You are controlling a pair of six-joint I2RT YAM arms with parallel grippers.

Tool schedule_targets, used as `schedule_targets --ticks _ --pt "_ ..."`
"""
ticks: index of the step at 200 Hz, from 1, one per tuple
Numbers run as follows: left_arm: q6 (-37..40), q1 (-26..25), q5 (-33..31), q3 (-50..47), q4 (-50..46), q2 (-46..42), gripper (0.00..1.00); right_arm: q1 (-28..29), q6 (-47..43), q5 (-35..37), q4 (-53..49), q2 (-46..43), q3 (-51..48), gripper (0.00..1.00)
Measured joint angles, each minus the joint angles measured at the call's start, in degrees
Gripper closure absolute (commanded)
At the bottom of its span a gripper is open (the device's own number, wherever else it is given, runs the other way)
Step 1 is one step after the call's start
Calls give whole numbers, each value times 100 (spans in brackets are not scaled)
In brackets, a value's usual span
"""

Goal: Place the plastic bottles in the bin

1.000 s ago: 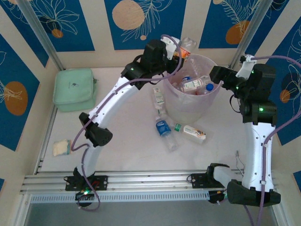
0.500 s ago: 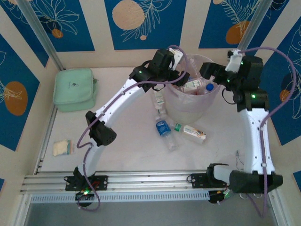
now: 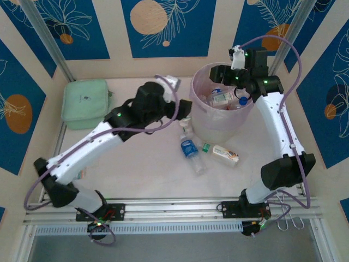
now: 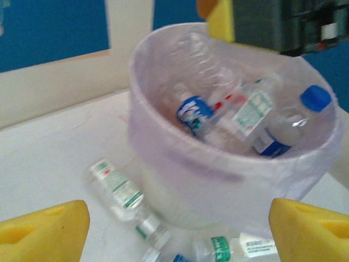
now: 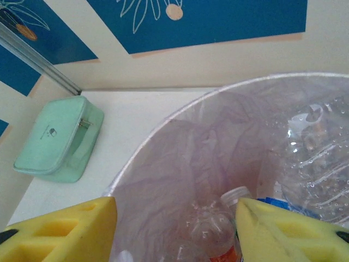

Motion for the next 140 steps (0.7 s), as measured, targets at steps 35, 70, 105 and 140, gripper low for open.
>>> schedule_targets --ticks 35,70,105,140 --pt "-765 542 -35 -1397 472 -431 18 -203 31 -96 2 -341 -131 38" --pt "-1668 1198 354 -2234 1309 326 8 -726 223 -527 35 -1311 -474 37" --pt "-2223 1344 776 -2011 2063 1716 6 -1102 372 -911 83 -2194 -839 34" --pt "-2706 1397 1082 -1147 2441 3069 6 -1287 437 -1158 83 -2535 -1174 33"
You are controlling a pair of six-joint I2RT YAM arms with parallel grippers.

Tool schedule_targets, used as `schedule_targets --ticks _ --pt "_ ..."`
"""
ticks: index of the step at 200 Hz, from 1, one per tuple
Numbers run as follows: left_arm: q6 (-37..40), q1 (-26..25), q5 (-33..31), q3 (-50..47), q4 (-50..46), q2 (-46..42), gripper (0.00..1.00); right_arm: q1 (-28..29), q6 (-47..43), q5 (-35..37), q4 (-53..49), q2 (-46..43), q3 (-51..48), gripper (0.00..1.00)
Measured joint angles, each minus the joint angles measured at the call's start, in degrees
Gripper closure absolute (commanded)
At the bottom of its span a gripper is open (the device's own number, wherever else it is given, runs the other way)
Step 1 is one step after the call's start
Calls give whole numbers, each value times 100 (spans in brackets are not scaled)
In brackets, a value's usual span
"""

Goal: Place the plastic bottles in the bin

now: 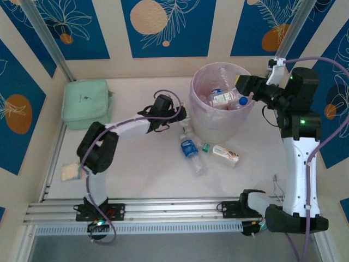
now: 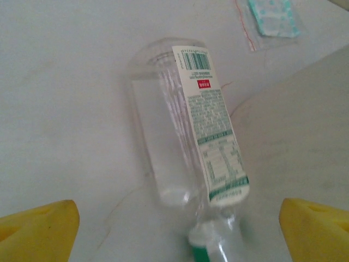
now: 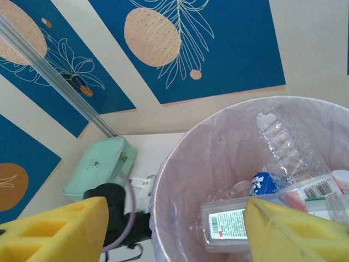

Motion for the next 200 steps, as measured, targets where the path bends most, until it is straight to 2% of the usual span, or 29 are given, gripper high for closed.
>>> schedule_targets --ticks 32,44,98,141,170,200 --pt "-232 46 295 813 133 892 5 -26 24 -101 -39 -2 -236 32" --pt "-273 57 356 1003 140 1088 7 -28 39 -125 -50 -2 -260 32" --pt "-398 72 350 1172 83 1394 27 -39 85 -236 -35 -13 -278 32" --pt "-503 103 334 1110 236 1394 42 -37 166 -396 -9 -90 -487 32" --pt "-459 184 326 756 413 1167 45 -33 170 -448 -4 -116 -487 32" --pt "-142 389 234 365 284 566 46 17 170 -529 0 -125 -487 32"
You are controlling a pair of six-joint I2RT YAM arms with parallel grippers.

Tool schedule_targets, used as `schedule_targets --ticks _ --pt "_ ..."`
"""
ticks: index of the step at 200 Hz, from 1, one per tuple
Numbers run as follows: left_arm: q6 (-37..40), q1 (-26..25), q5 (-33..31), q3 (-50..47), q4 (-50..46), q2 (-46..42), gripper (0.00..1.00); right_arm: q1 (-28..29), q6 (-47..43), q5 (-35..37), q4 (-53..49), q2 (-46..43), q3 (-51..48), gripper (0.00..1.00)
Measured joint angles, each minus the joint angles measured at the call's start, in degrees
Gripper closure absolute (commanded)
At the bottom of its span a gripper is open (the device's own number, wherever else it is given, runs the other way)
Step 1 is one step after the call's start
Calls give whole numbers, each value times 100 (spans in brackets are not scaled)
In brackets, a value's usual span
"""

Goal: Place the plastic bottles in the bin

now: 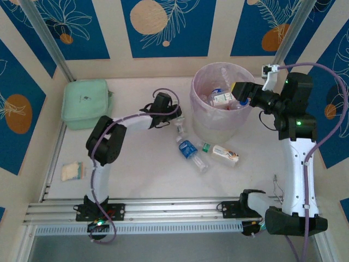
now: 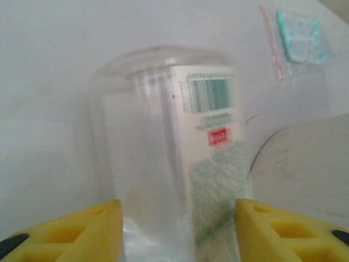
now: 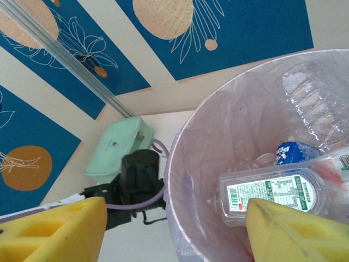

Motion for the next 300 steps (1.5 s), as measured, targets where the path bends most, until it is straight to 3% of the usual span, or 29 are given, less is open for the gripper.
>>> schedule_targets --ticks 38,67,76,95,118,147,190,235,276,300 --pt "1023 164 -103 -391 -26 -1462 50 96 -55 -289 4 81 72 32" --pt "2105 168 229 -686 116 -2741 52 398 -396 -739 -57 564 557 32" --pt "2326 168 229 -748 55 -3023 48 579 -557 -739 -195 800 822 32" --pt "2433 168 26 -772 -245 -3335 30 925 -763 -516 -363 1185 1204 32" --pt "1766 155 -151 -966 -466 -3252 18 1040 -756 -295 -385 1228 1176 32" --pt "741 -48 -363 -1292 -463 -2494 8 909 -651 -85 -396 1126 1139 31" --pt "-507 -1014 -669 -1967 -251 -1915 1 492 -656 136 -619 693 979 30" --pt "-1939 -2138 -1220 -2944 118 -2302 0 247 -651 136 -643 374 710 30" --pt "-3110 -2376 -1263 -3088 1204 -1886 3 247 -649 98 -654 380 570 30" --pt "-3484 -2426 -1252 -3008 1698 -1397 10 247 -651 101 -654 350 570 30"
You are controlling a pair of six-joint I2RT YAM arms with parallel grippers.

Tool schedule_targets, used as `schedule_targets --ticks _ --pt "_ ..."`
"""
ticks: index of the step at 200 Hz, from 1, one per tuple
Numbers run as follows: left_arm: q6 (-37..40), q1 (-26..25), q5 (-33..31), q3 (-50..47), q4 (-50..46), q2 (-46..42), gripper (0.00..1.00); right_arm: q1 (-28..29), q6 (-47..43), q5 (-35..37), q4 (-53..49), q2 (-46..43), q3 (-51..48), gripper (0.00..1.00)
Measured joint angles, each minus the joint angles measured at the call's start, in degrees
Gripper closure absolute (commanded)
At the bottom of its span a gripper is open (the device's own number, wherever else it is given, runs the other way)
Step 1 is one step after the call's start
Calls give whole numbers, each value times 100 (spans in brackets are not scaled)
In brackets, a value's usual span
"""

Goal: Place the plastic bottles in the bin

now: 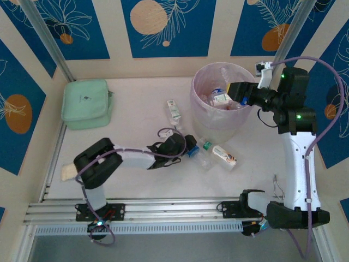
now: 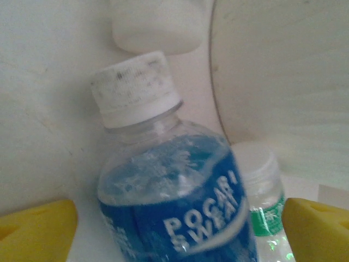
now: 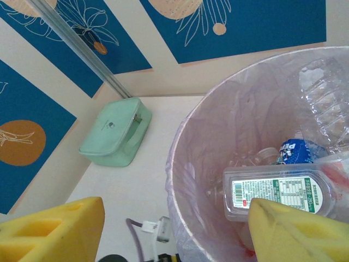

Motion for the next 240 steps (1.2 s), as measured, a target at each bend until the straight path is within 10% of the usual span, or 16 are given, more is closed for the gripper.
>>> schedule_targets --ticks 52,114,199,240 --pt "-479 -157 11 33 426 201 45 0 2 0 0 -20 0 30" --pt "363 -170 -321 -275 -90 -872 58 31 28 -133 -4 -31 -2 31" --pt "4784 640 337 9 -1668 -3453 63 1353 -173 -610 105 297 -315 33" --pt "6426 848 1281 92 -1762 -3856 62 1714 -422 -944 -48 1012 -105 14"
